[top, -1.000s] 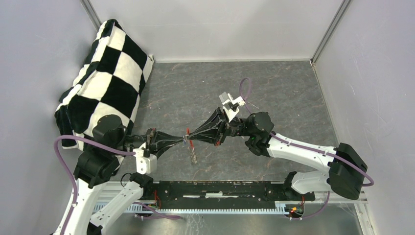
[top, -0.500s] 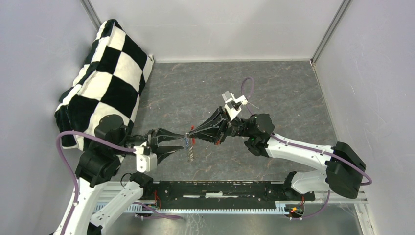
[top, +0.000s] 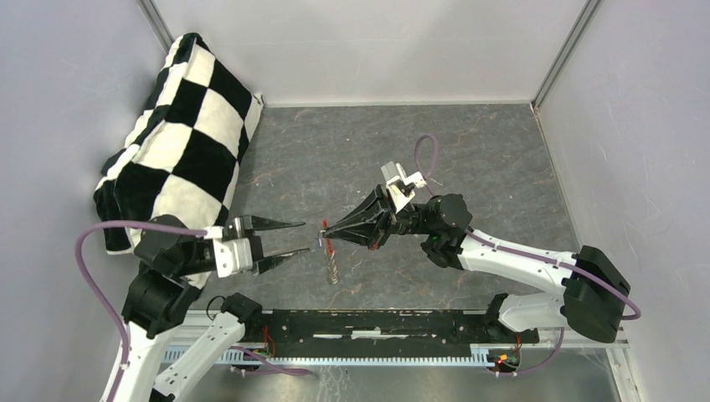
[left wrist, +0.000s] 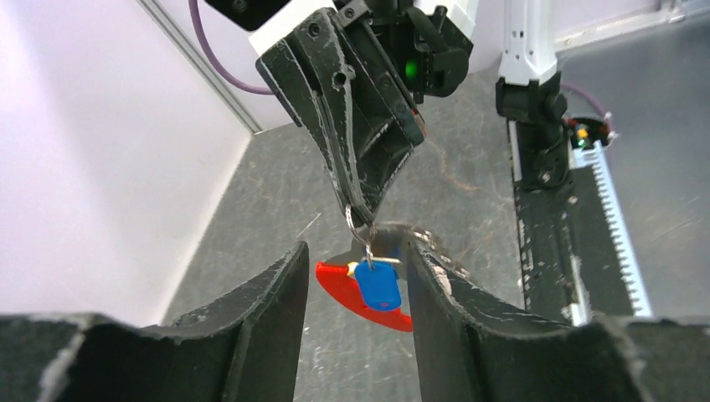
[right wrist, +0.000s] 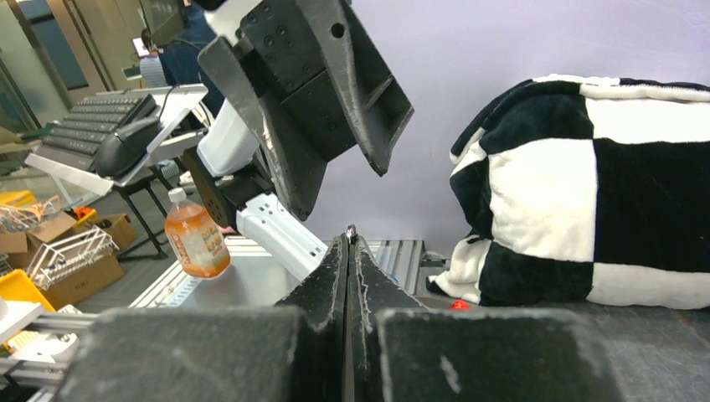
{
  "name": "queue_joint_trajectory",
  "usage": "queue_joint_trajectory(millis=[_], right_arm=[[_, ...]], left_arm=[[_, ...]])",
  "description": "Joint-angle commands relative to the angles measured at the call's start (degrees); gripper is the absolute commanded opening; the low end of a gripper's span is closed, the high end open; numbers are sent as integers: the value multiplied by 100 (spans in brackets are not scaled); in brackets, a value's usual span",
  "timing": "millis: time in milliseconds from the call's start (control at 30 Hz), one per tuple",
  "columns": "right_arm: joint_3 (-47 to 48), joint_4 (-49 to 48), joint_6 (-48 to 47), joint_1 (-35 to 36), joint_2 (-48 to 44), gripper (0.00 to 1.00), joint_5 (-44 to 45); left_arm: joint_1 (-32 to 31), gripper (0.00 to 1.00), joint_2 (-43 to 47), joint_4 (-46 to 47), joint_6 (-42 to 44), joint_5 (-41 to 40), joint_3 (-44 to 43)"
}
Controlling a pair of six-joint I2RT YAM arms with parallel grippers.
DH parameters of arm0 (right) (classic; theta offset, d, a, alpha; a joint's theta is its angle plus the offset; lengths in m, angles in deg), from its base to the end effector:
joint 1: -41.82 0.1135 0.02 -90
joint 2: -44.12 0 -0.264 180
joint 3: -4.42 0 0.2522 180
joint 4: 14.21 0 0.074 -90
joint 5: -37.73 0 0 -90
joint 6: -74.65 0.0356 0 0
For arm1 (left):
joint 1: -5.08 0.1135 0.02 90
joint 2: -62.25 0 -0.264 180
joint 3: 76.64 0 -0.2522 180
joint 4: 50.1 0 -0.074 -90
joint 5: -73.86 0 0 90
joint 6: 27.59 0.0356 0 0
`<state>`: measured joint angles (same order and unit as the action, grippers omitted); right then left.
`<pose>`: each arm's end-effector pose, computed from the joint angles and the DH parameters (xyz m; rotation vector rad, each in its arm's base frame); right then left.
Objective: Put the keys on the keyring
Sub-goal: Insert the key onto the keyring.
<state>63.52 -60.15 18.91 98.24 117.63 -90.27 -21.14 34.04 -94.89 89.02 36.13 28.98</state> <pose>0.1346 0.2423 0.3572 -0.9020 0.9781 1.7144 0.0394 -0.0508 0.4225 1.2785 0.9599 -0.6959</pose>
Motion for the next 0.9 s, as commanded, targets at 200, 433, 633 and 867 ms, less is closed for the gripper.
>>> queue_joint_trajectory(millis=[200,433,633,867], right_arm=[[344,576,-799,-17,-283,0,-458],[317,497,-741,-26,-277,0,-480],[343,469,-715,-15,-259,0,-489],[361,416,-688,-12,-219,0,-496]], left_arm=[[-6,41,-466,485,-1508,166,102],[-6,37,-454,171,-1300,235,191],[-6,37,-495,180,-1347,460,323],[-6,36,-607,187,-1299,492,368]])
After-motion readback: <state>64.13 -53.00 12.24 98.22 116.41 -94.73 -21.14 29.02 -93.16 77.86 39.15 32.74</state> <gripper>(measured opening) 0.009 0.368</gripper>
